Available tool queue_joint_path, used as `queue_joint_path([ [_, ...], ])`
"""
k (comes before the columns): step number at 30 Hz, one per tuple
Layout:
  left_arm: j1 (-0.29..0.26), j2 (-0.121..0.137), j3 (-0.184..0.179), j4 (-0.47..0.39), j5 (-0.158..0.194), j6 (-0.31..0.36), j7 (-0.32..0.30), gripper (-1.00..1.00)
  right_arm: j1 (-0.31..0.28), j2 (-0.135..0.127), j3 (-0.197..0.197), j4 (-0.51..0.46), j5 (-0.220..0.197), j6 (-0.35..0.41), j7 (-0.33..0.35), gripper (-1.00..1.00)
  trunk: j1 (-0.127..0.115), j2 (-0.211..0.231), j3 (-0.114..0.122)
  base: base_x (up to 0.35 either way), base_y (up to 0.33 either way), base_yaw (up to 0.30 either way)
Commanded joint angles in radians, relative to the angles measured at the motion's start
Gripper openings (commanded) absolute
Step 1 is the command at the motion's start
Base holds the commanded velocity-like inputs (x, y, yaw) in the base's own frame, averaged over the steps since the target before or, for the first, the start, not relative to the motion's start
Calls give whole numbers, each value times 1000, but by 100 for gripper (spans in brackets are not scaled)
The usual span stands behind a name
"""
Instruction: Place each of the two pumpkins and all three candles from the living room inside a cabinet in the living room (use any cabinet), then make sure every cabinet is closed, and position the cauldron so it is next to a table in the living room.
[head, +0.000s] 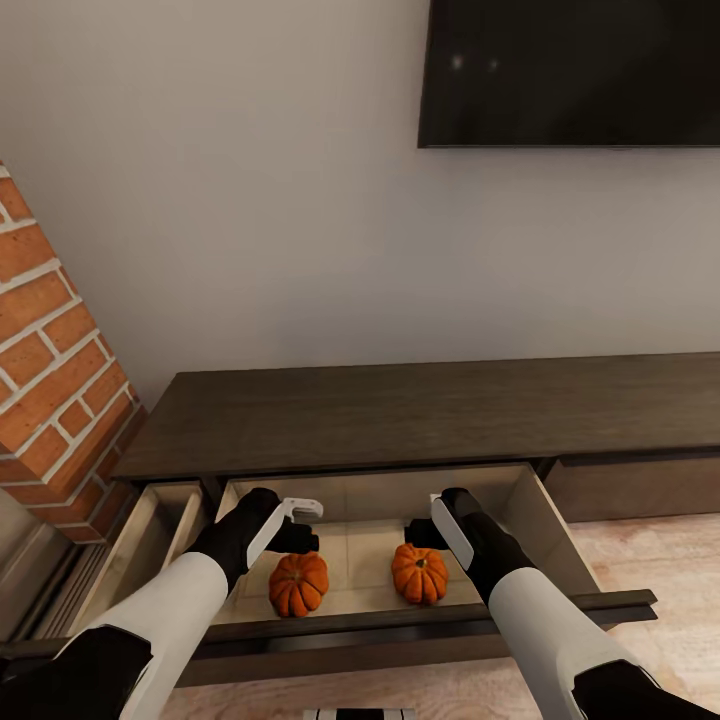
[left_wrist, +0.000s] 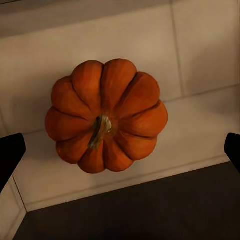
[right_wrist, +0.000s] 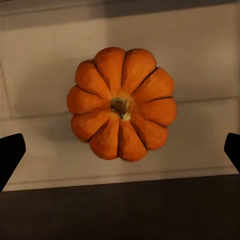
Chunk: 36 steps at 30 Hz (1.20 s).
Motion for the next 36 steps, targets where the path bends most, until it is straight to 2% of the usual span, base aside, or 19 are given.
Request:
queue_joint_path([
  [1, 0, 1, -5, -1, 5, 4, 2, 100, 0, -1, 4, -1, -11, 2, -10, 100, 0, 0, -1, 0, 0, 0],
  [4, 0, 1, -6, -1, 5, 4, 2, 100, 0, -1, 4, -1, -11, 2, -10, 100, 0, 0, -1, 0, 0, 0],
  [17, 0, -1, -5, -1, 7, 7, 1, 100, 0, 0, 4, -1, -11, 3, -10, 100, -6, 3, 49, 0, 0, 0],
  [36, -1, -3, -5, -4, 14, 17, -5, 100, 0, -1, 4, 2, -12, 10, -9, 100, -6, 3, 49, 30, 0, 0],
])
